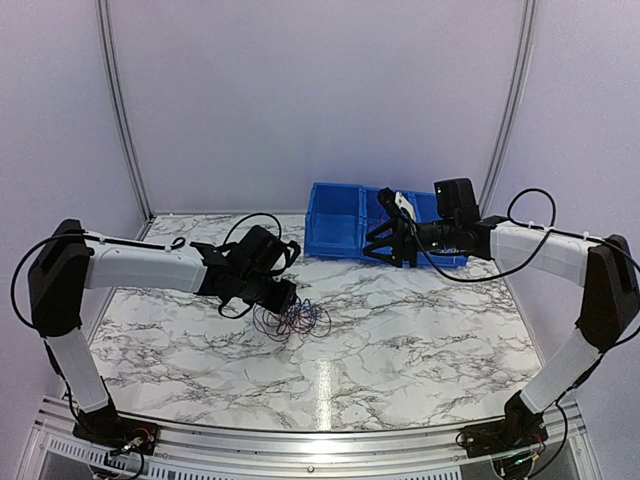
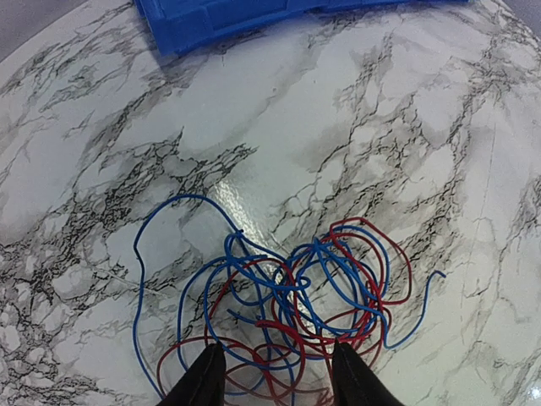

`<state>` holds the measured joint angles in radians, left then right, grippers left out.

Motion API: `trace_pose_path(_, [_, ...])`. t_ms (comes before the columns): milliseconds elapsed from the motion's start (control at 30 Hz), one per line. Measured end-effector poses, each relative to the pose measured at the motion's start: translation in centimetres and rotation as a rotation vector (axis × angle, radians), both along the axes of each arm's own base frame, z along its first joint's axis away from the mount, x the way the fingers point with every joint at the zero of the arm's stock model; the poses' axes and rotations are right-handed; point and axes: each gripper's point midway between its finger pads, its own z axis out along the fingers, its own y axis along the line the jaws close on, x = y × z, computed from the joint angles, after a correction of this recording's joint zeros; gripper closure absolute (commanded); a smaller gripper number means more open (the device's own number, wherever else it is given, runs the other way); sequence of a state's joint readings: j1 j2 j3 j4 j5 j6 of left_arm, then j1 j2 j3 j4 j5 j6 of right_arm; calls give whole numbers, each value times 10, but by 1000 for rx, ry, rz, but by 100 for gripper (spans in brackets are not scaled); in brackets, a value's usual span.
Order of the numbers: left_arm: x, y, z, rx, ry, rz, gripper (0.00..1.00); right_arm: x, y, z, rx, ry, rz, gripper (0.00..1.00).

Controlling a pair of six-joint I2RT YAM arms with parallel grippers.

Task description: Untangle the cables

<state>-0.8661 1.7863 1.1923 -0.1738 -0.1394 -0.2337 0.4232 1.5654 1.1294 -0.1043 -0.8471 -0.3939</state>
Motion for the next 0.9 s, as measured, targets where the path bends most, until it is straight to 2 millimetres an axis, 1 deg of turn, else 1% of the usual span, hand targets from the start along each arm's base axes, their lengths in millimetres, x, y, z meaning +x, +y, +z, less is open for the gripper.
trace_pose_path(67, [-1,1,-10,24,15,-6,60,0,0,0,-1,3,1,53])
trace_pose_path(133, [-2,2,-15,42,25,-11,61,0,0,-1,-1,3,1,53])
trace_pose_path(200, [-1,2,-16,52,29,-14,62,-1,0,-1,-2,4,1,53])
trace_pose_path(333, [5,-5,-15,60,29,-19,66,-1,0,-1,-2,6,1,53])
trace_pose_path(433, [7,-8,-21,77,41,-25,66,-1,0,-1,-4,8,1,53])
trace_pose_path(567, [4,-4,-33,114,71,-25,65,-1,0,-1,-3,8,2,54])
trace_pose_path(633, [3,-2,-35,130,82,-23,65,-1,0,-1,-3,8,2,54])
trace_pose_path(700, [2,1,-36,144,84,-18,71,-1,0,-1,-3,8,2,53])
trace_pose_path(800, [2,4,-37,161,84,-16,86,-1,0,-1,-3,8,2,54])
trace_pose_path(833, [1,5,-37,166,88,-14,92,-1,0,-1,-3,8,2,54])
trace_pose_path(900, [0,7,-39,174,96,-11,99,-1,0,-1,-3,8,2,54])
